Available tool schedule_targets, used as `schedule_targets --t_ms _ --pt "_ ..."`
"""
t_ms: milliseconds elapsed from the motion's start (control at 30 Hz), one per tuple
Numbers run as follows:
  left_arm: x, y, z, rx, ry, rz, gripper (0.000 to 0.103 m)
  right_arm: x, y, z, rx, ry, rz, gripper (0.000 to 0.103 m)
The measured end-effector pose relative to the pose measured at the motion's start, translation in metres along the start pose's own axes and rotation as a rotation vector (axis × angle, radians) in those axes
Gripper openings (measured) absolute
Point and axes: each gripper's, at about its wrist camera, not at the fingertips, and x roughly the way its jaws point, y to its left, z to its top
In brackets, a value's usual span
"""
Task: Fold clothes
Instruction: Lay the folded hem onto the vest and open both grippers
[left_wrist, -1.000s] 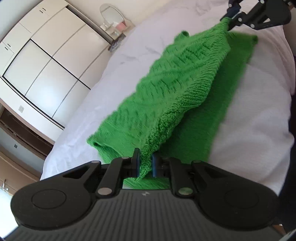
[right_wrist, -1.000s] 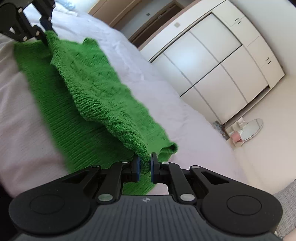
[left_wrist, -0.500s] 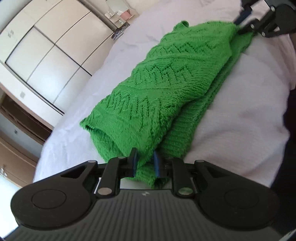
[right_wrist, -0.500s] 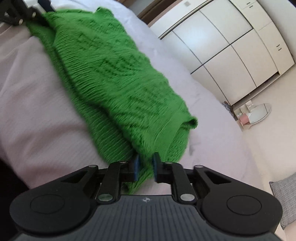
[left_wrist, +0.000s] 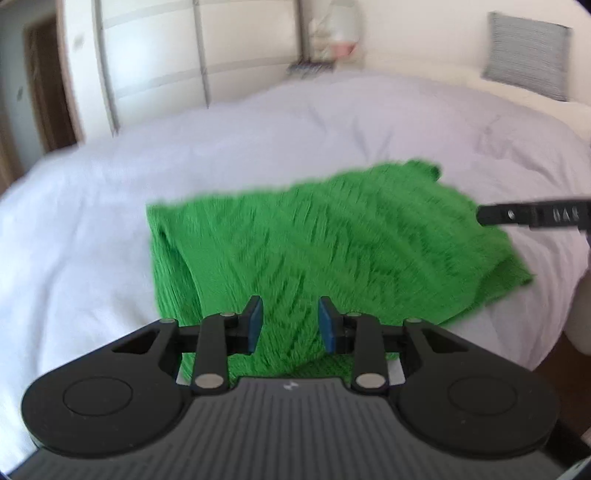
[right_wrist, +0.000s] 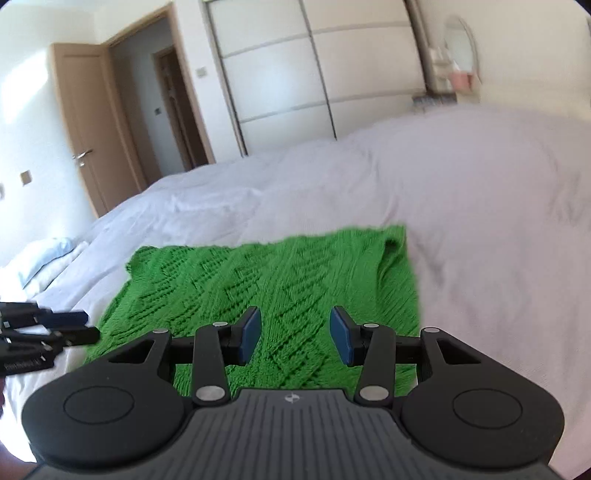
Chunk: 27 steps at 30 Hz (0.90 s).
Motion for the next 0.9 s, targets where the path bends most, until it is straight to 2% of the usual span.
schedule_targets --t_ms 67,133,233,367,500,567,667,833,900 --pt "0.017 -0.002 -0.013 -0.032 0.078 0.057 0.031 0.018 -0.002 -0.013 0.015 0.065 -0.044 0.045" --pt "0.014 -0.002 -0.023 -0.066 0.06 0.065 0.031 0.028 -0.008 -0.028 0.011 0.122 -0.08 0.042" --pt "0.008 -0.005 -0.026 -0.084 0.064 0.086 0.031 0.026 -0.008 -0.04 0.005 0.111 -0.087 0.042" --pt "0.001 -0.011 -0.021 -0.118 0.102 0.121 0.031 0.021 -0.003 -0.033 0.028 0.13 -0.101 0.043" --pt "-0.008 -0.019 -0.016 -0.183 0.174 0.152 0.038 -0.005 0.01 -0.029 0.085 0.121 -0.125 0.072" --pt "-0.014 -0.025 -0.017 -0.19 0.203 0.164 0.039 -0.012 0.016 -0.027 0.096 0.119 -0.117 0.074" --pt "-0.024 -0.032 -0.019 -0.201 0.233 0.174 0.043 -0.018 0.02 -0.026 0.108 0.137 -0.123 0.084" --pt "-0.041 -0.035 -0.019 -0.197 0.233 0.219 0.049 -0.027 0.025 -0.025 0.132 0.145 -0.134 0.096" --pt "-0.048 -0.035 -0.018 -0.195 0.226 0.23 0.052 -0.032 0.027 -0.024 0.134 0.143 -0.138 0.098"
